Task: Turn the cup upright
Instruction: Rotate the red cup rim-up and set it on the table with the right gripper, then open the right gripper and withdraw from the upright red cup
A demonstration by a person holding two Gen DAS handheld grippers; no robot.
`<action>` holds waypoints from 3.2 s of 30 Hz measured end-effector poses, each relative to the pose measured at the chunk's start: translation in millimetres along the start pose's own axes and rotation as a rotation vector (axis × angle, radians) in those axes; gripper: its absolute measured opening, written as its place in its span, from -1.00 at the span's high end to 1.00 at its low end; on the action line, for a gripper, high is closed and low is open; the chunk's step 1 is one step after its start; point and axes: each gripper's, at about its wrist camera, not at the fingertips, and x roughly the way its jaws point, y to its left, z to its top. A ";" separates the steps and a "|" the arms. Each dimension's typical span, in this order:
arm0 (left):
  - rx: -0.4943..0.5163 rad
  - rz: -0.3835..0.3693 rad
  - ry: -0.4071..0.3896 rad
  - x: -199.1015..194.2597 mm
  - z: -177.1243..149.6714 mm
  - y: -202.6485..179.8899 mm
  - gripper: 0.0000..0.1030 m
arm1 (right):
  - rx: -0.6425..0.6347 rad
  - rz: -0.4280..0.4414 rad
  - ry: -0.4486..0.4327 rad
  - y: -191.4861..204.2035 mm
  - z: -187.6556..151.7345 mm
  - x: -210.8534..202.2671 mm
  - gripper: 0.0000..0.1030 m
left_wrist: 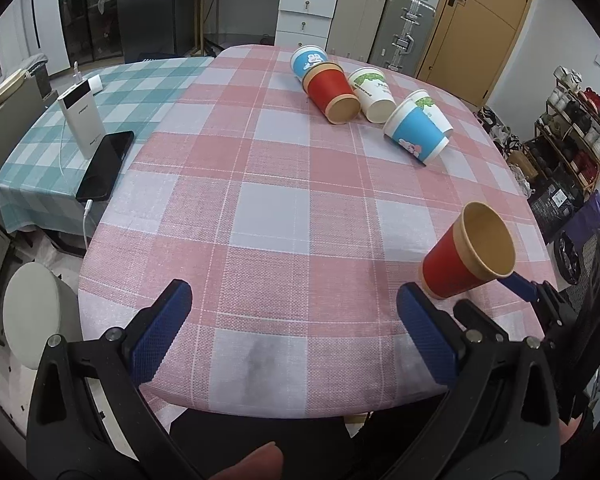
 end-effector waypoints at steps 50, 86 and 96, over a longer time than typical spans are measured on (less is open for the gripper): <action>0.176 -0.099 -0.189 -51.5 17.6 -98.0 -0.98 | 0.046 -0.044 -0.284 -10.7 43.7 -130.5 -0.89; 0.152 -0.113 -0.161 -37.0 11.0 -90.1 -0.98 | 0.063 -0.049 -0.283 -9.0 40.3 -124.9 -0.90; 0.138 -0.112 -0.165 -34.9 11.5 -87.6 -0.98 | 0.064 -0.048 -0.290 -10.4 41.8 -124.8 -0.90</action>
